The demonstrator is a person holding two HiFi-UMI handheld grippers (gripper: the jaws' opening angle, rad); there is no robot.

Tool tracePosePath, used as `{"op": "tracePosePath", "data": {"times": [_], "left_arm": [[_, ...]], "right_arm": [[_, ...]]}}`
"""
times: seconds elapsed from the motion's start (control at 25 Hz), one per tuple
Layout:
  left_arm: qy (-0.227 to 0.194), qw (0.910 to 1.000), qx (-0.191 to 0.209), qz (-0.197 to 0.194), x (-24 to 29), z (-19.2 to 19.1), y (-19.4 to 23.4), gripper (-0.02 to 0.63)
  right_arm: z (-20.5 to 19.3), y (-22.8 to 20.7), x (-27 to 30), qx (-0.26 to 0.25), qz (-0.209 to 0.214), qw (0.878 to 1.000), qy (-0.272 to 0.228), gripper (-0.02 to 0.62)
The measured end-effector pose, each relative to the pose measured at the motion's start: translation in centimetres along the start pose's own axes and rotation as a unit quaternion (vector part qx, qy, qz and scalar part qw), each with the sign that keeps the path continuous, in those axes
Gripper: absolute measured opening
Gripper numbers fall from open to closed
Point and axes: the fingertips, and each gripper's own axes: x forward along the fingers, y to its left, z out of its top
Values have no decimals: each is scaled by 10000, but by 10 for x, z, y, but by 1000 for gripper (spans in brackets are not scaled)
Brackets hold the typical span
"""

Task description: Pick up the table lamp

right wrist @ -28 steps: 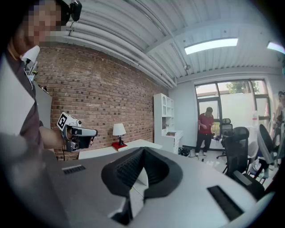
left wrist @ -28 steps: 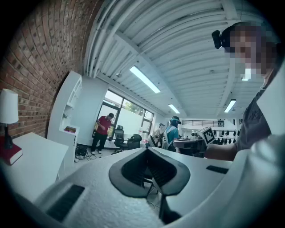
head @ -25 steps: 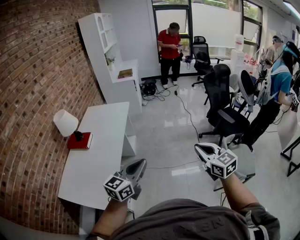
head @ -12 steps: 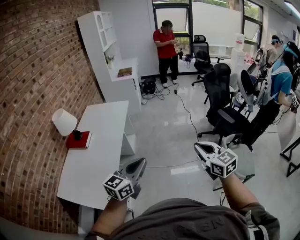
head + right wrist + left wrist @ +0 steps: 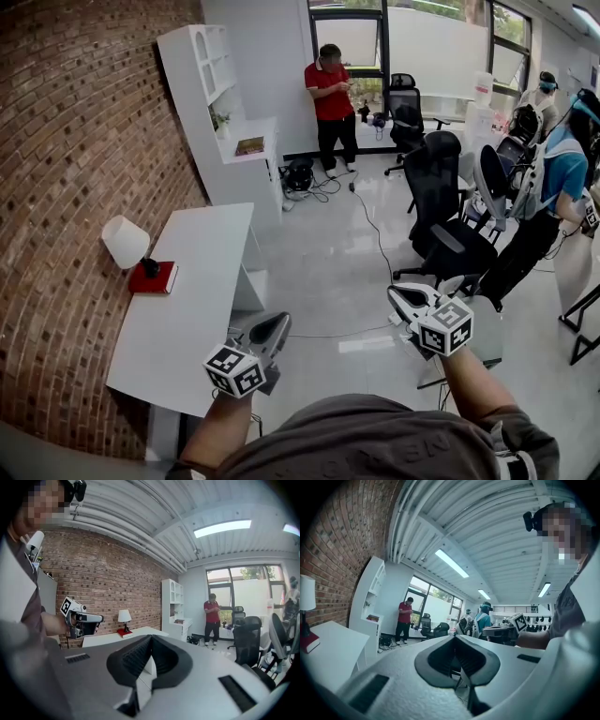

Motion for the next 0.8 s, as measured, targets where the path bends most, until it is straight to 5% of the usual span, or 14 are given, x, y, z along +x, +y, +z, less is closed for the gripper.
{"op": "tracePosePath", "data": {"times": [0.48, 0.8], "left_arm": [[-58, 9998, -3, 190, 39, -13, -43, 5], [-34, 9998, -79, 176, 58, -13, -14, 5]], "right_arm": [[-11, -41, -27, -118, 291, 9995, -15, -5], [-14, -55, 3, -70, 327, 9994, 53, -5]]}}
